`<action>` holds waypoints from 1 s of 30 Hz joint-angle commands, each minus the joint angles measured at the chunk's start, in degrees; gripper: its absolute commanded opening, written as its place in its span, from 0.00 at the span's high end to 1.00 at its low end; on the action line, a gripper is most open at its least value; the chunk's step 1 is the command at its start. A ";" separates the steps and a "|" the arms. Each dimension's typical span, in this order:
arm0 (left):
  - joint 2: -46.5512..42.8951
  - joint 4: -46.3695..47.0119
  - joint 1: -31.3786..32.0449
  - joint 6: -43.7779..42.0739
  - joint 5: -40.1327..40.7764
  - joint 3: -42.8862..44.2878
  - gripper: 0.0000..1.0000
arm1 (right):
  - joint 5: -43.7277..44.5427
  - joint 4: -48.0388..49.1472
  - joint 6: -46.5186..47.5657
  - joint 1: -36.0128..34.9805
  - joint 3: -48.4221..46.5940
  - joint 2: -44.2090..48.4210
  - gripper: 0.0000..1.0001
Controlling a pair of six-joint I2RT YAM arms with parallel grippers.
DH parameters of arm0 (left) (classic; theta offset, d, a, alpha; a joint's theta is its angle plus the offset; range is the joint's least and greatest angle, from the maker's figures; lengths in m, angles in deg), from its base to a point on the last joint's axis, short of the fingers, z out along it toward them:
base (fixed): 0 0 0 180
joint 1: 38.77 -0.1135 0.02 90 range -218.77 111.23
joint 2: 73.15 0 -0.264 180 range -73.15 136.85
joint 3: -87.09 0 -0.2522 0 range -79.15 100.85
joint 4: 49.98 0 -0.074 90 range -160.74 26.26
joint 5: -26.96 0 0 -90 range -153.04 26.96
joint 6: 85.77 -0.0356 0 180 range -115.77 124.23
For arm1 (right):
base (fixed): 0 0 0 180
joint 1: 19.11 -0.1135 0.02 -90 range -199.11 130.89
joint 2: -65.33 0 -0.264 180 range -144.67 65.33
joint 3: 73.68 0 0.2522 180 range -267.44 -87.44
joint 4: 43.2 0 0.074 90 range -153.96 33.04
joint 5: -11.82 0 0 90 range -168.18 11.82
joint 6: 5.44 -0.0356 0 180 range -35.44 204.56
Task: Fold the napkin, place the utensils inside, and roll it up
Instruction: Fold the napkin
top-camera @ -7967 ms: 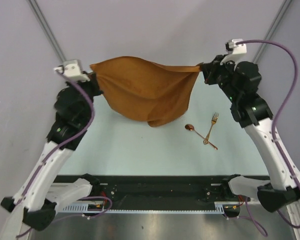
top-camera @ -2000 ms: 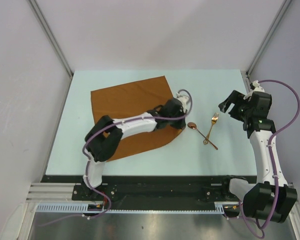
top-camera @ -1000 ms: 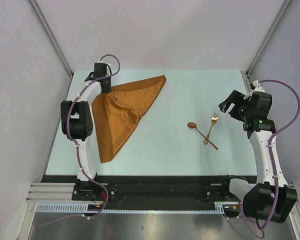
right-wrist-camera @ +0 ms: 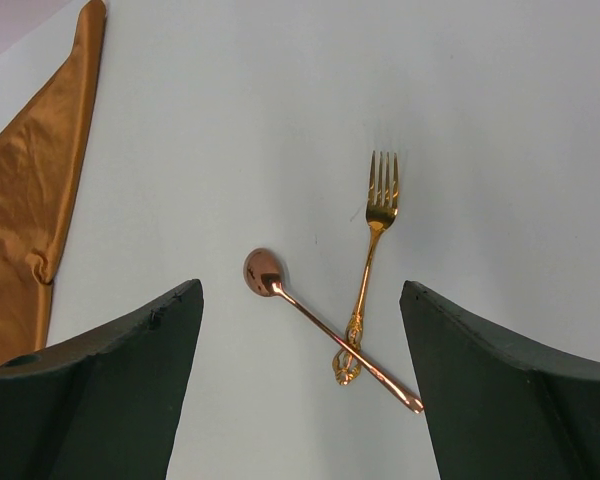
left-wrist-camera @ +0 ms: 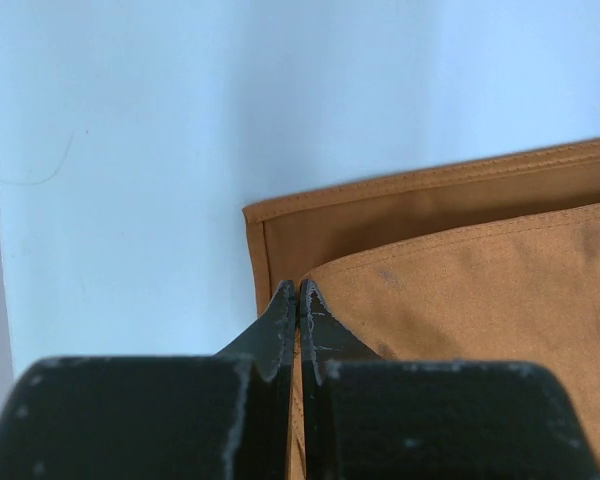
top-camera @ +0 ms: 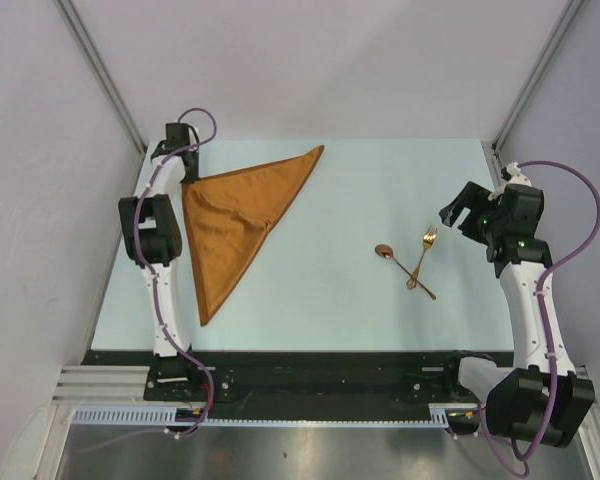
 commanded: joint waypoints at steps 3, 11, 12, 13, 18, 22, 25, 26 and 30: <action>2.80 -1.67 -0.76 -2.15 -0.42 6.60 1.00 | 0.91 -0.88 -0.35 0.33 -2.48 1.54 0.15; 5.26 -3.16 -1.11 -3.38 -0.07 11.09 1.00 | 1.35 -1.14 -0.61 0.33 -2.30 1.62 0.15; 5.52 -3.25 -1.20 -3.56 -0.07 11.44 1.00 | 1.44 -1.23 -0.61 0.33 -2.30 1.62 0.15; 5.61 -3.25 -1.29 -3.65 -0.07 11.62 1.00 | 1.44 -1.14 -0.61 0.33 -2.30 1.62 0.15; 6.22 -3.34 -1.37 -4.70 -0.16 12.15 1.00 | 1.53 -1.32 -0.79 0.24 -2.30 1.53 0.15; 6.67 -3.43 -1.37 -5.05 0.19 12.85 1.00 | 1.53 -1.23 -0.79 0.24 -2.30 1.36 0.15; 6.84 -3.25 -1.37 -5.32 0.28 13.11 1.00 | 1.70 -1.05 -0.88 0.15 -2.21 1.18 0.15; 6.93 -3.17 -1.38 -5.49 0.28 13.29 1.00 | 1.70 -1.05 -0.88 0.15 -2.21 1.01 0.15; 7.46 -3.25 -1.38 -5.84 0.63 13.90 1.00 | 1.97 -0.79 -0.96 -0.11 -1.95 0.66 0.15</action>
